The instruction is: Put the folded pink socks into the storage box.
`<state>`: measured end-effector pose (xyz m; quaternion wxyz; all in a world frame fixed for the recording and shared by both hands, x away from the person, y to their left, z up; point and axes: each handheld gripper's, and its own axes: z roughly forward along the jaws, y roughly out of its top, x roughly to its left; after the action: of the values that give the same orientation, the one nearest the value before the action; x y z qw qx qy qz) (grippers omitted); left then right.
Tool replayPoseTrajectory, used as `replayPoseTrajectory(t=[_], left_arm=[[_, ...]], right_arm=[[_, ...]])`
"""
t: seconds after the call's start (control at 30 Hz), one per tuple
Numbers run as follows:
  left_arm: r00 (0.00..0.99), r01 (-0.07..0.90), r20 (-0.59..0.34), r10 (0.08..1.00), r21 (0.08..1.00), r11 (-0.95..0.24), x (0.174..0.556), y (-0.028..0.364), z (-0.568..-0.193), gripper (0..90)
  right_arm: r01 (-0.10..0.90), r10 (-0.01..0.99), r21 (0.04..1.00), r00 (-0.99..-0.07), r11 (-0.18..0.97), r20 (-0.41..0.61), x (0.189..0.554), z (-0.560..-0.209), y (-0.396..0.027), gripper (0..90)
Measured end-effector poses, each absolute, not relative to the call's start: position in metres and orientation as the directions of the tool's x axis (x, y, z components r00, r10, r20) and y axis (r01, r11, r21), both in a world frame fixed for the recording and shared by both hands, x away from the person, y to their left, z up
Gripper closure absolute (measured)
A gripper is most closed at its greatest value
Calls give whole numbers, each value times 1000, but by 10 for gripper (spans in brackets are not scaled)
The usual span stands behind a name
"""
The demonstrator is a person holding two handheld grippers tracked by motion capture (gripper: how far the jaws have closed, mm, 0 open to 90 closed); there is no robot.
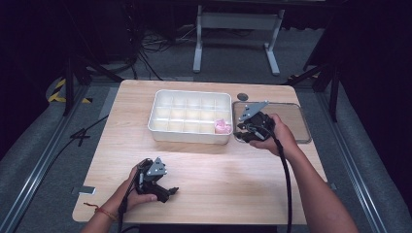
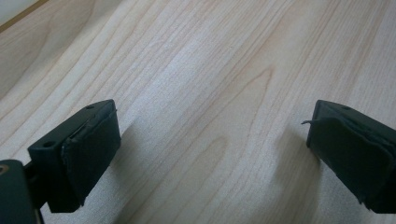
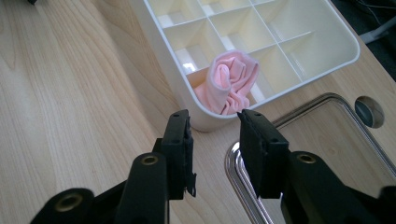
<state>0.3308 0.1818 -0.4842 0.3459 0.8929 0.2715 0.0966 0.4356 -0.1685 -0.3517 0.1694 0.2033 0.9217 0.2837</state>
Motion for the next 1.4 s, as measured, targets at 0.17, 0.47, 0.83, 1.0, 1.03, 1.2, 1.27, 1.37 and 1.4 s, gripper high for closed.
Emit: replayPoseTrajectory(t=[0.17,0.47,0.83,1.0,1.03,1.2,1.27,1.37,1.4], left_arm=[[834,418,-15,551,670,-614,331,182,-484,30],[834,418,-16,552,670,-614,331,182,-484,30],[834,418,-15,552,670,-613,331,182,-484,30],[841,408,-7,541,665,-626,333,182,-484,23],[841,408,-8,541,665,-626,333,182,-484,22],[841,409,-8,541,665,-625,332,182,-484,22],[841,409,-8,541,665,-625,333,182,-484,22],[841,409,-8,541,665,-625,332,182,-484,22],[841,409,-8,541,665,-625,332,182,-484,22]], right_arm=[[278,475,589,-855,759,-209,429,-357,-174,562],[300,506,589,-834,751,-220,420,-370,-191,449],[297,473,505,-840,811,-266,400,-402,-203,390],[298,468,504,-846,811,-253,393,-412,-208,384],[297,469,504,-845,811,-258,391,-415,-210,383],[312,487,516,-838,798,-246,384,-426,-218,383],[314,492,522,-836,793,-244,379,-429,-225,383],[317,495,524,-834,791,-243,372,-435,-232,383],[322,503,529,-831,785,-239,370,-437,-235,383]])
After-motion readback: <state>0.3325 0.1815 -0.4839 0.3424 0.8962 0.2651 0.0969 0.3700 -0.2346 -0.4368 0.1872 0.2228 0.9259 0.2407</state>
